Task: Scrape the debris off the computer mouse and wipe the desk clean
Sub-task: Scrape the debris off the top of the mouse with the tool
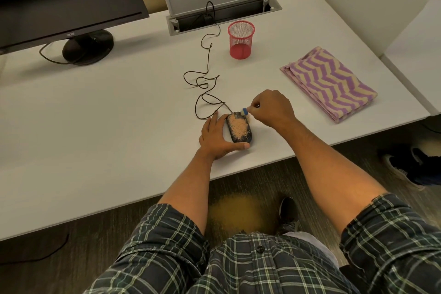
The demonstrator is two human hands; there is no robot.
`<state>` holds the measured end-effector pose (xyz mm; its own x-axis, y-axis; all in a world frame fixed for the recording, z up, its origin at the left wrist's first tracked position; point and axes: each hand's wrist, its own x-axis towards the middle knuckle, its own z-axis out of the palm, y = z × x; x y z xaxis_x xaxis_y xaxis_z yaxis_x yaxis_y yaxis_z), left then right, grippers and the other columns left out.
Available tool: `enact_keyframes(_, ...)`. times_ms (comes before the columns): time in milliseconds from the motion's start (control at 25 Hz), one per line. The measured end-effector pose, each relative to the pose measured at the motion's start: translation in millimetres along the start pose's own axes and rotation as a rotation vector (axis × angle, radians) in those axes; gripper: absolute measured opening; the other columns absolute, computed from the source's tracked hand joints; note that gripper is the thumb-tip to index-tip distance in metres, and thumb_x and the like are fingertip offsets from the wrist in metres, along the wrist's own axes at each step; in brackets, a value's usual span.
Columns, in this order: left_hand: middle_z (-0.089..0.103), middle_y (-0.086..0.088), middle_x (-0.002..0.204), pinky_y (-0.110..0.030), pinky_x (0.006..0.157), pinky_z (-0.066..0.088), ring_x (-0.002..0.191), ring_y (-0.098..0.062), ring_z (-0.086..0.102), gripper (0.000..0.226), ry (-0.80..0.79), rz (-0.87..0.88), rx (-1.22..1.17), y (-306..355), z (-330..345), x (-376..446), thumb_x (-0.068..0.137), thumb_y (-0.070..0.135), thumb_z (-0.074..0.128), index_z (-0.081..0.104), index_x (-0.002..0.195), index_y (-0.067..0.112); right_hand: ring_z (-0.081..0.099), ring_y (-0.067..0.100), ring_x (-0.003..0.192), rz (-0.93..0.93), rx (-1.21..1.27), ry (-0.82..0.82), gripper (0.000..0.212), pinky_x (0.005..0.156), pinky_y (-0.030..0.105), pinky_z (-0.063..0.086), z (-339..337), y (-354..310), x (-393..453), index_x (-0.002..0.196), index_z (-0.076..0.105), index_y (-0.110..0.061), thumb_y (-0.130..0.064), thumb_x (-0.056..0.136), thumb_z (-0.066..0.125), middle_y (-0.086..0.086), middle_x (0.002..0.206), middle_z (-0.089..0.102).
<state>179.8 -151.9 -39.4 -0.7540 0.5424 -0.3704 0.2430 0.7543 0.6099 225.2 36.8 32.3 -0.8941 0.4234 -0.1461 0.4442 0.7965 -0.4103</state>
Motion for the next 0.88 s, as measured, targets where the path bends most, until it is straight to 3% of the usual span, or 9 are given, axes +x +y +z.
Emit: enact_keyframes(880, -0.008, 0.012, 0.167, -0.051, 0.122, 0.008, 0.154, -0.018, -0.009, 0.123, 0.001, 0.003, -0.008, -0.7, 0.4, -0.1, 0.061, 0.071, 0.082, 0.012, 0.158, 0.041, 0.063, 0.015, 0.071, 0.017, -0.005, 0.023, 0.018, 0.062, 0.026, 0.046, -0.9, 3.1, -0.8, 0.093, 0.08, -0.016, -0.03, 0.089, 0.069, 0.001, 0.089, 0.076)
